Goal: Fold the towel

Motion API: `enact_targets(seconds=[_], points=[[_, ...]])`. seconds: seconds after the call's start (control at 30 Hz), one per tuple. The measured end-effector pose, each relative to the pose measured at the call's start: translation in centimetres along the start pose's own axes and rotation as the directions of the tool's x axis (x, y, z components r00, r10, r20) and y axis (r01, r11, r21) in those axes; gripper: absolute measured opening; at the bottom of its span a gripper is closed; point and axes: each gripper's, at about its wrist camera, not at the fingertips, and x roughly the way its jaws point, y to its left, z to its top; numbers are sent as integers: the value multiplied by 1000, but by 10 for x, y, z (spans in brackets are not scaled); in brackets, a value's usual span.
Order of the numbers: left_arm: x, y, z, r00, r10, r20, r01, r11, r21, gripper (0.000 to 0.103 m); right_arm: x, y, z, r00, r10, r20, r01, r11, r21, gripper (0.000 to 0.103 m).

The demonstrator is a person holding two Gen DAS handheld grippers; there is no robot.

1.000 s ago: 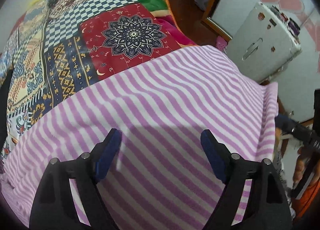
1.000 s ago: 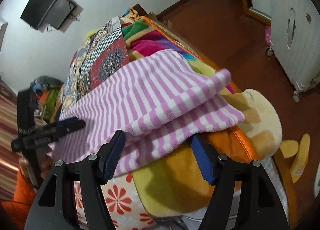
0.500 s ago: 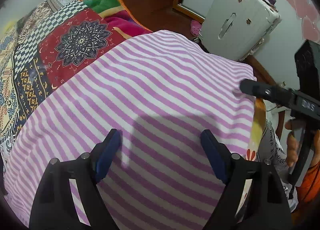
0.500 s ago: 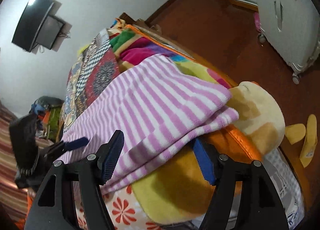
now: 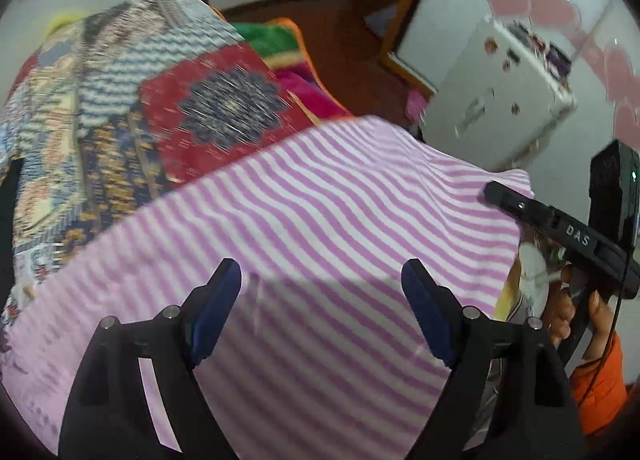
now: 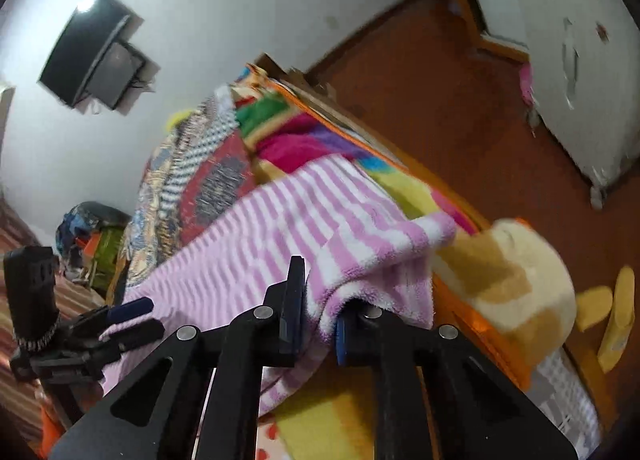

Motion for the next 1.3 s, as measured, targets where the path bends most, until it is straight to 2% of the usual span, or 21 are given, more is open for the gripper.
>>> enact_targets(seconds=[0.17,0.33,0.5,0.77,0.9,1.0,1.17,1.3], points=[[-39,41,-12,997,66,40,-65,997,-35,83,-14,42,9,997,45,60,-38,992,-118,8],[-62,94,-40,990,137,18,-135,987,-90,83,-19,75,13,991,111,76,-95,979,-180,8],[-59,129,-65,989,146,-22,-148,980,-132,83,-20,114,13,981,179,75,-156,958,-243,8],[-40,133,-79,997,72,-33,-75,991,-113,83,-22,181,6,964,259,60,-220,905,-364,8],[-48,142,-80,999,32,-15,-34,989,-146,80,-19,220,-2,953,302,28,-262,865,-427,8],[-77,155,-87,999,20,49,-11,984,-179,79,-15,250,-9,941,337,-4,-299,830,-470,8],[-138,185,-107,984,84,157,-45,971,-237,79,-3,297,-30,911,404,-87,-385,752,-535,8],[-179,214,-134,966,157,207,-90,950,-300,79,16,333,-63,881,431,-197,-460,679,-572,8]])
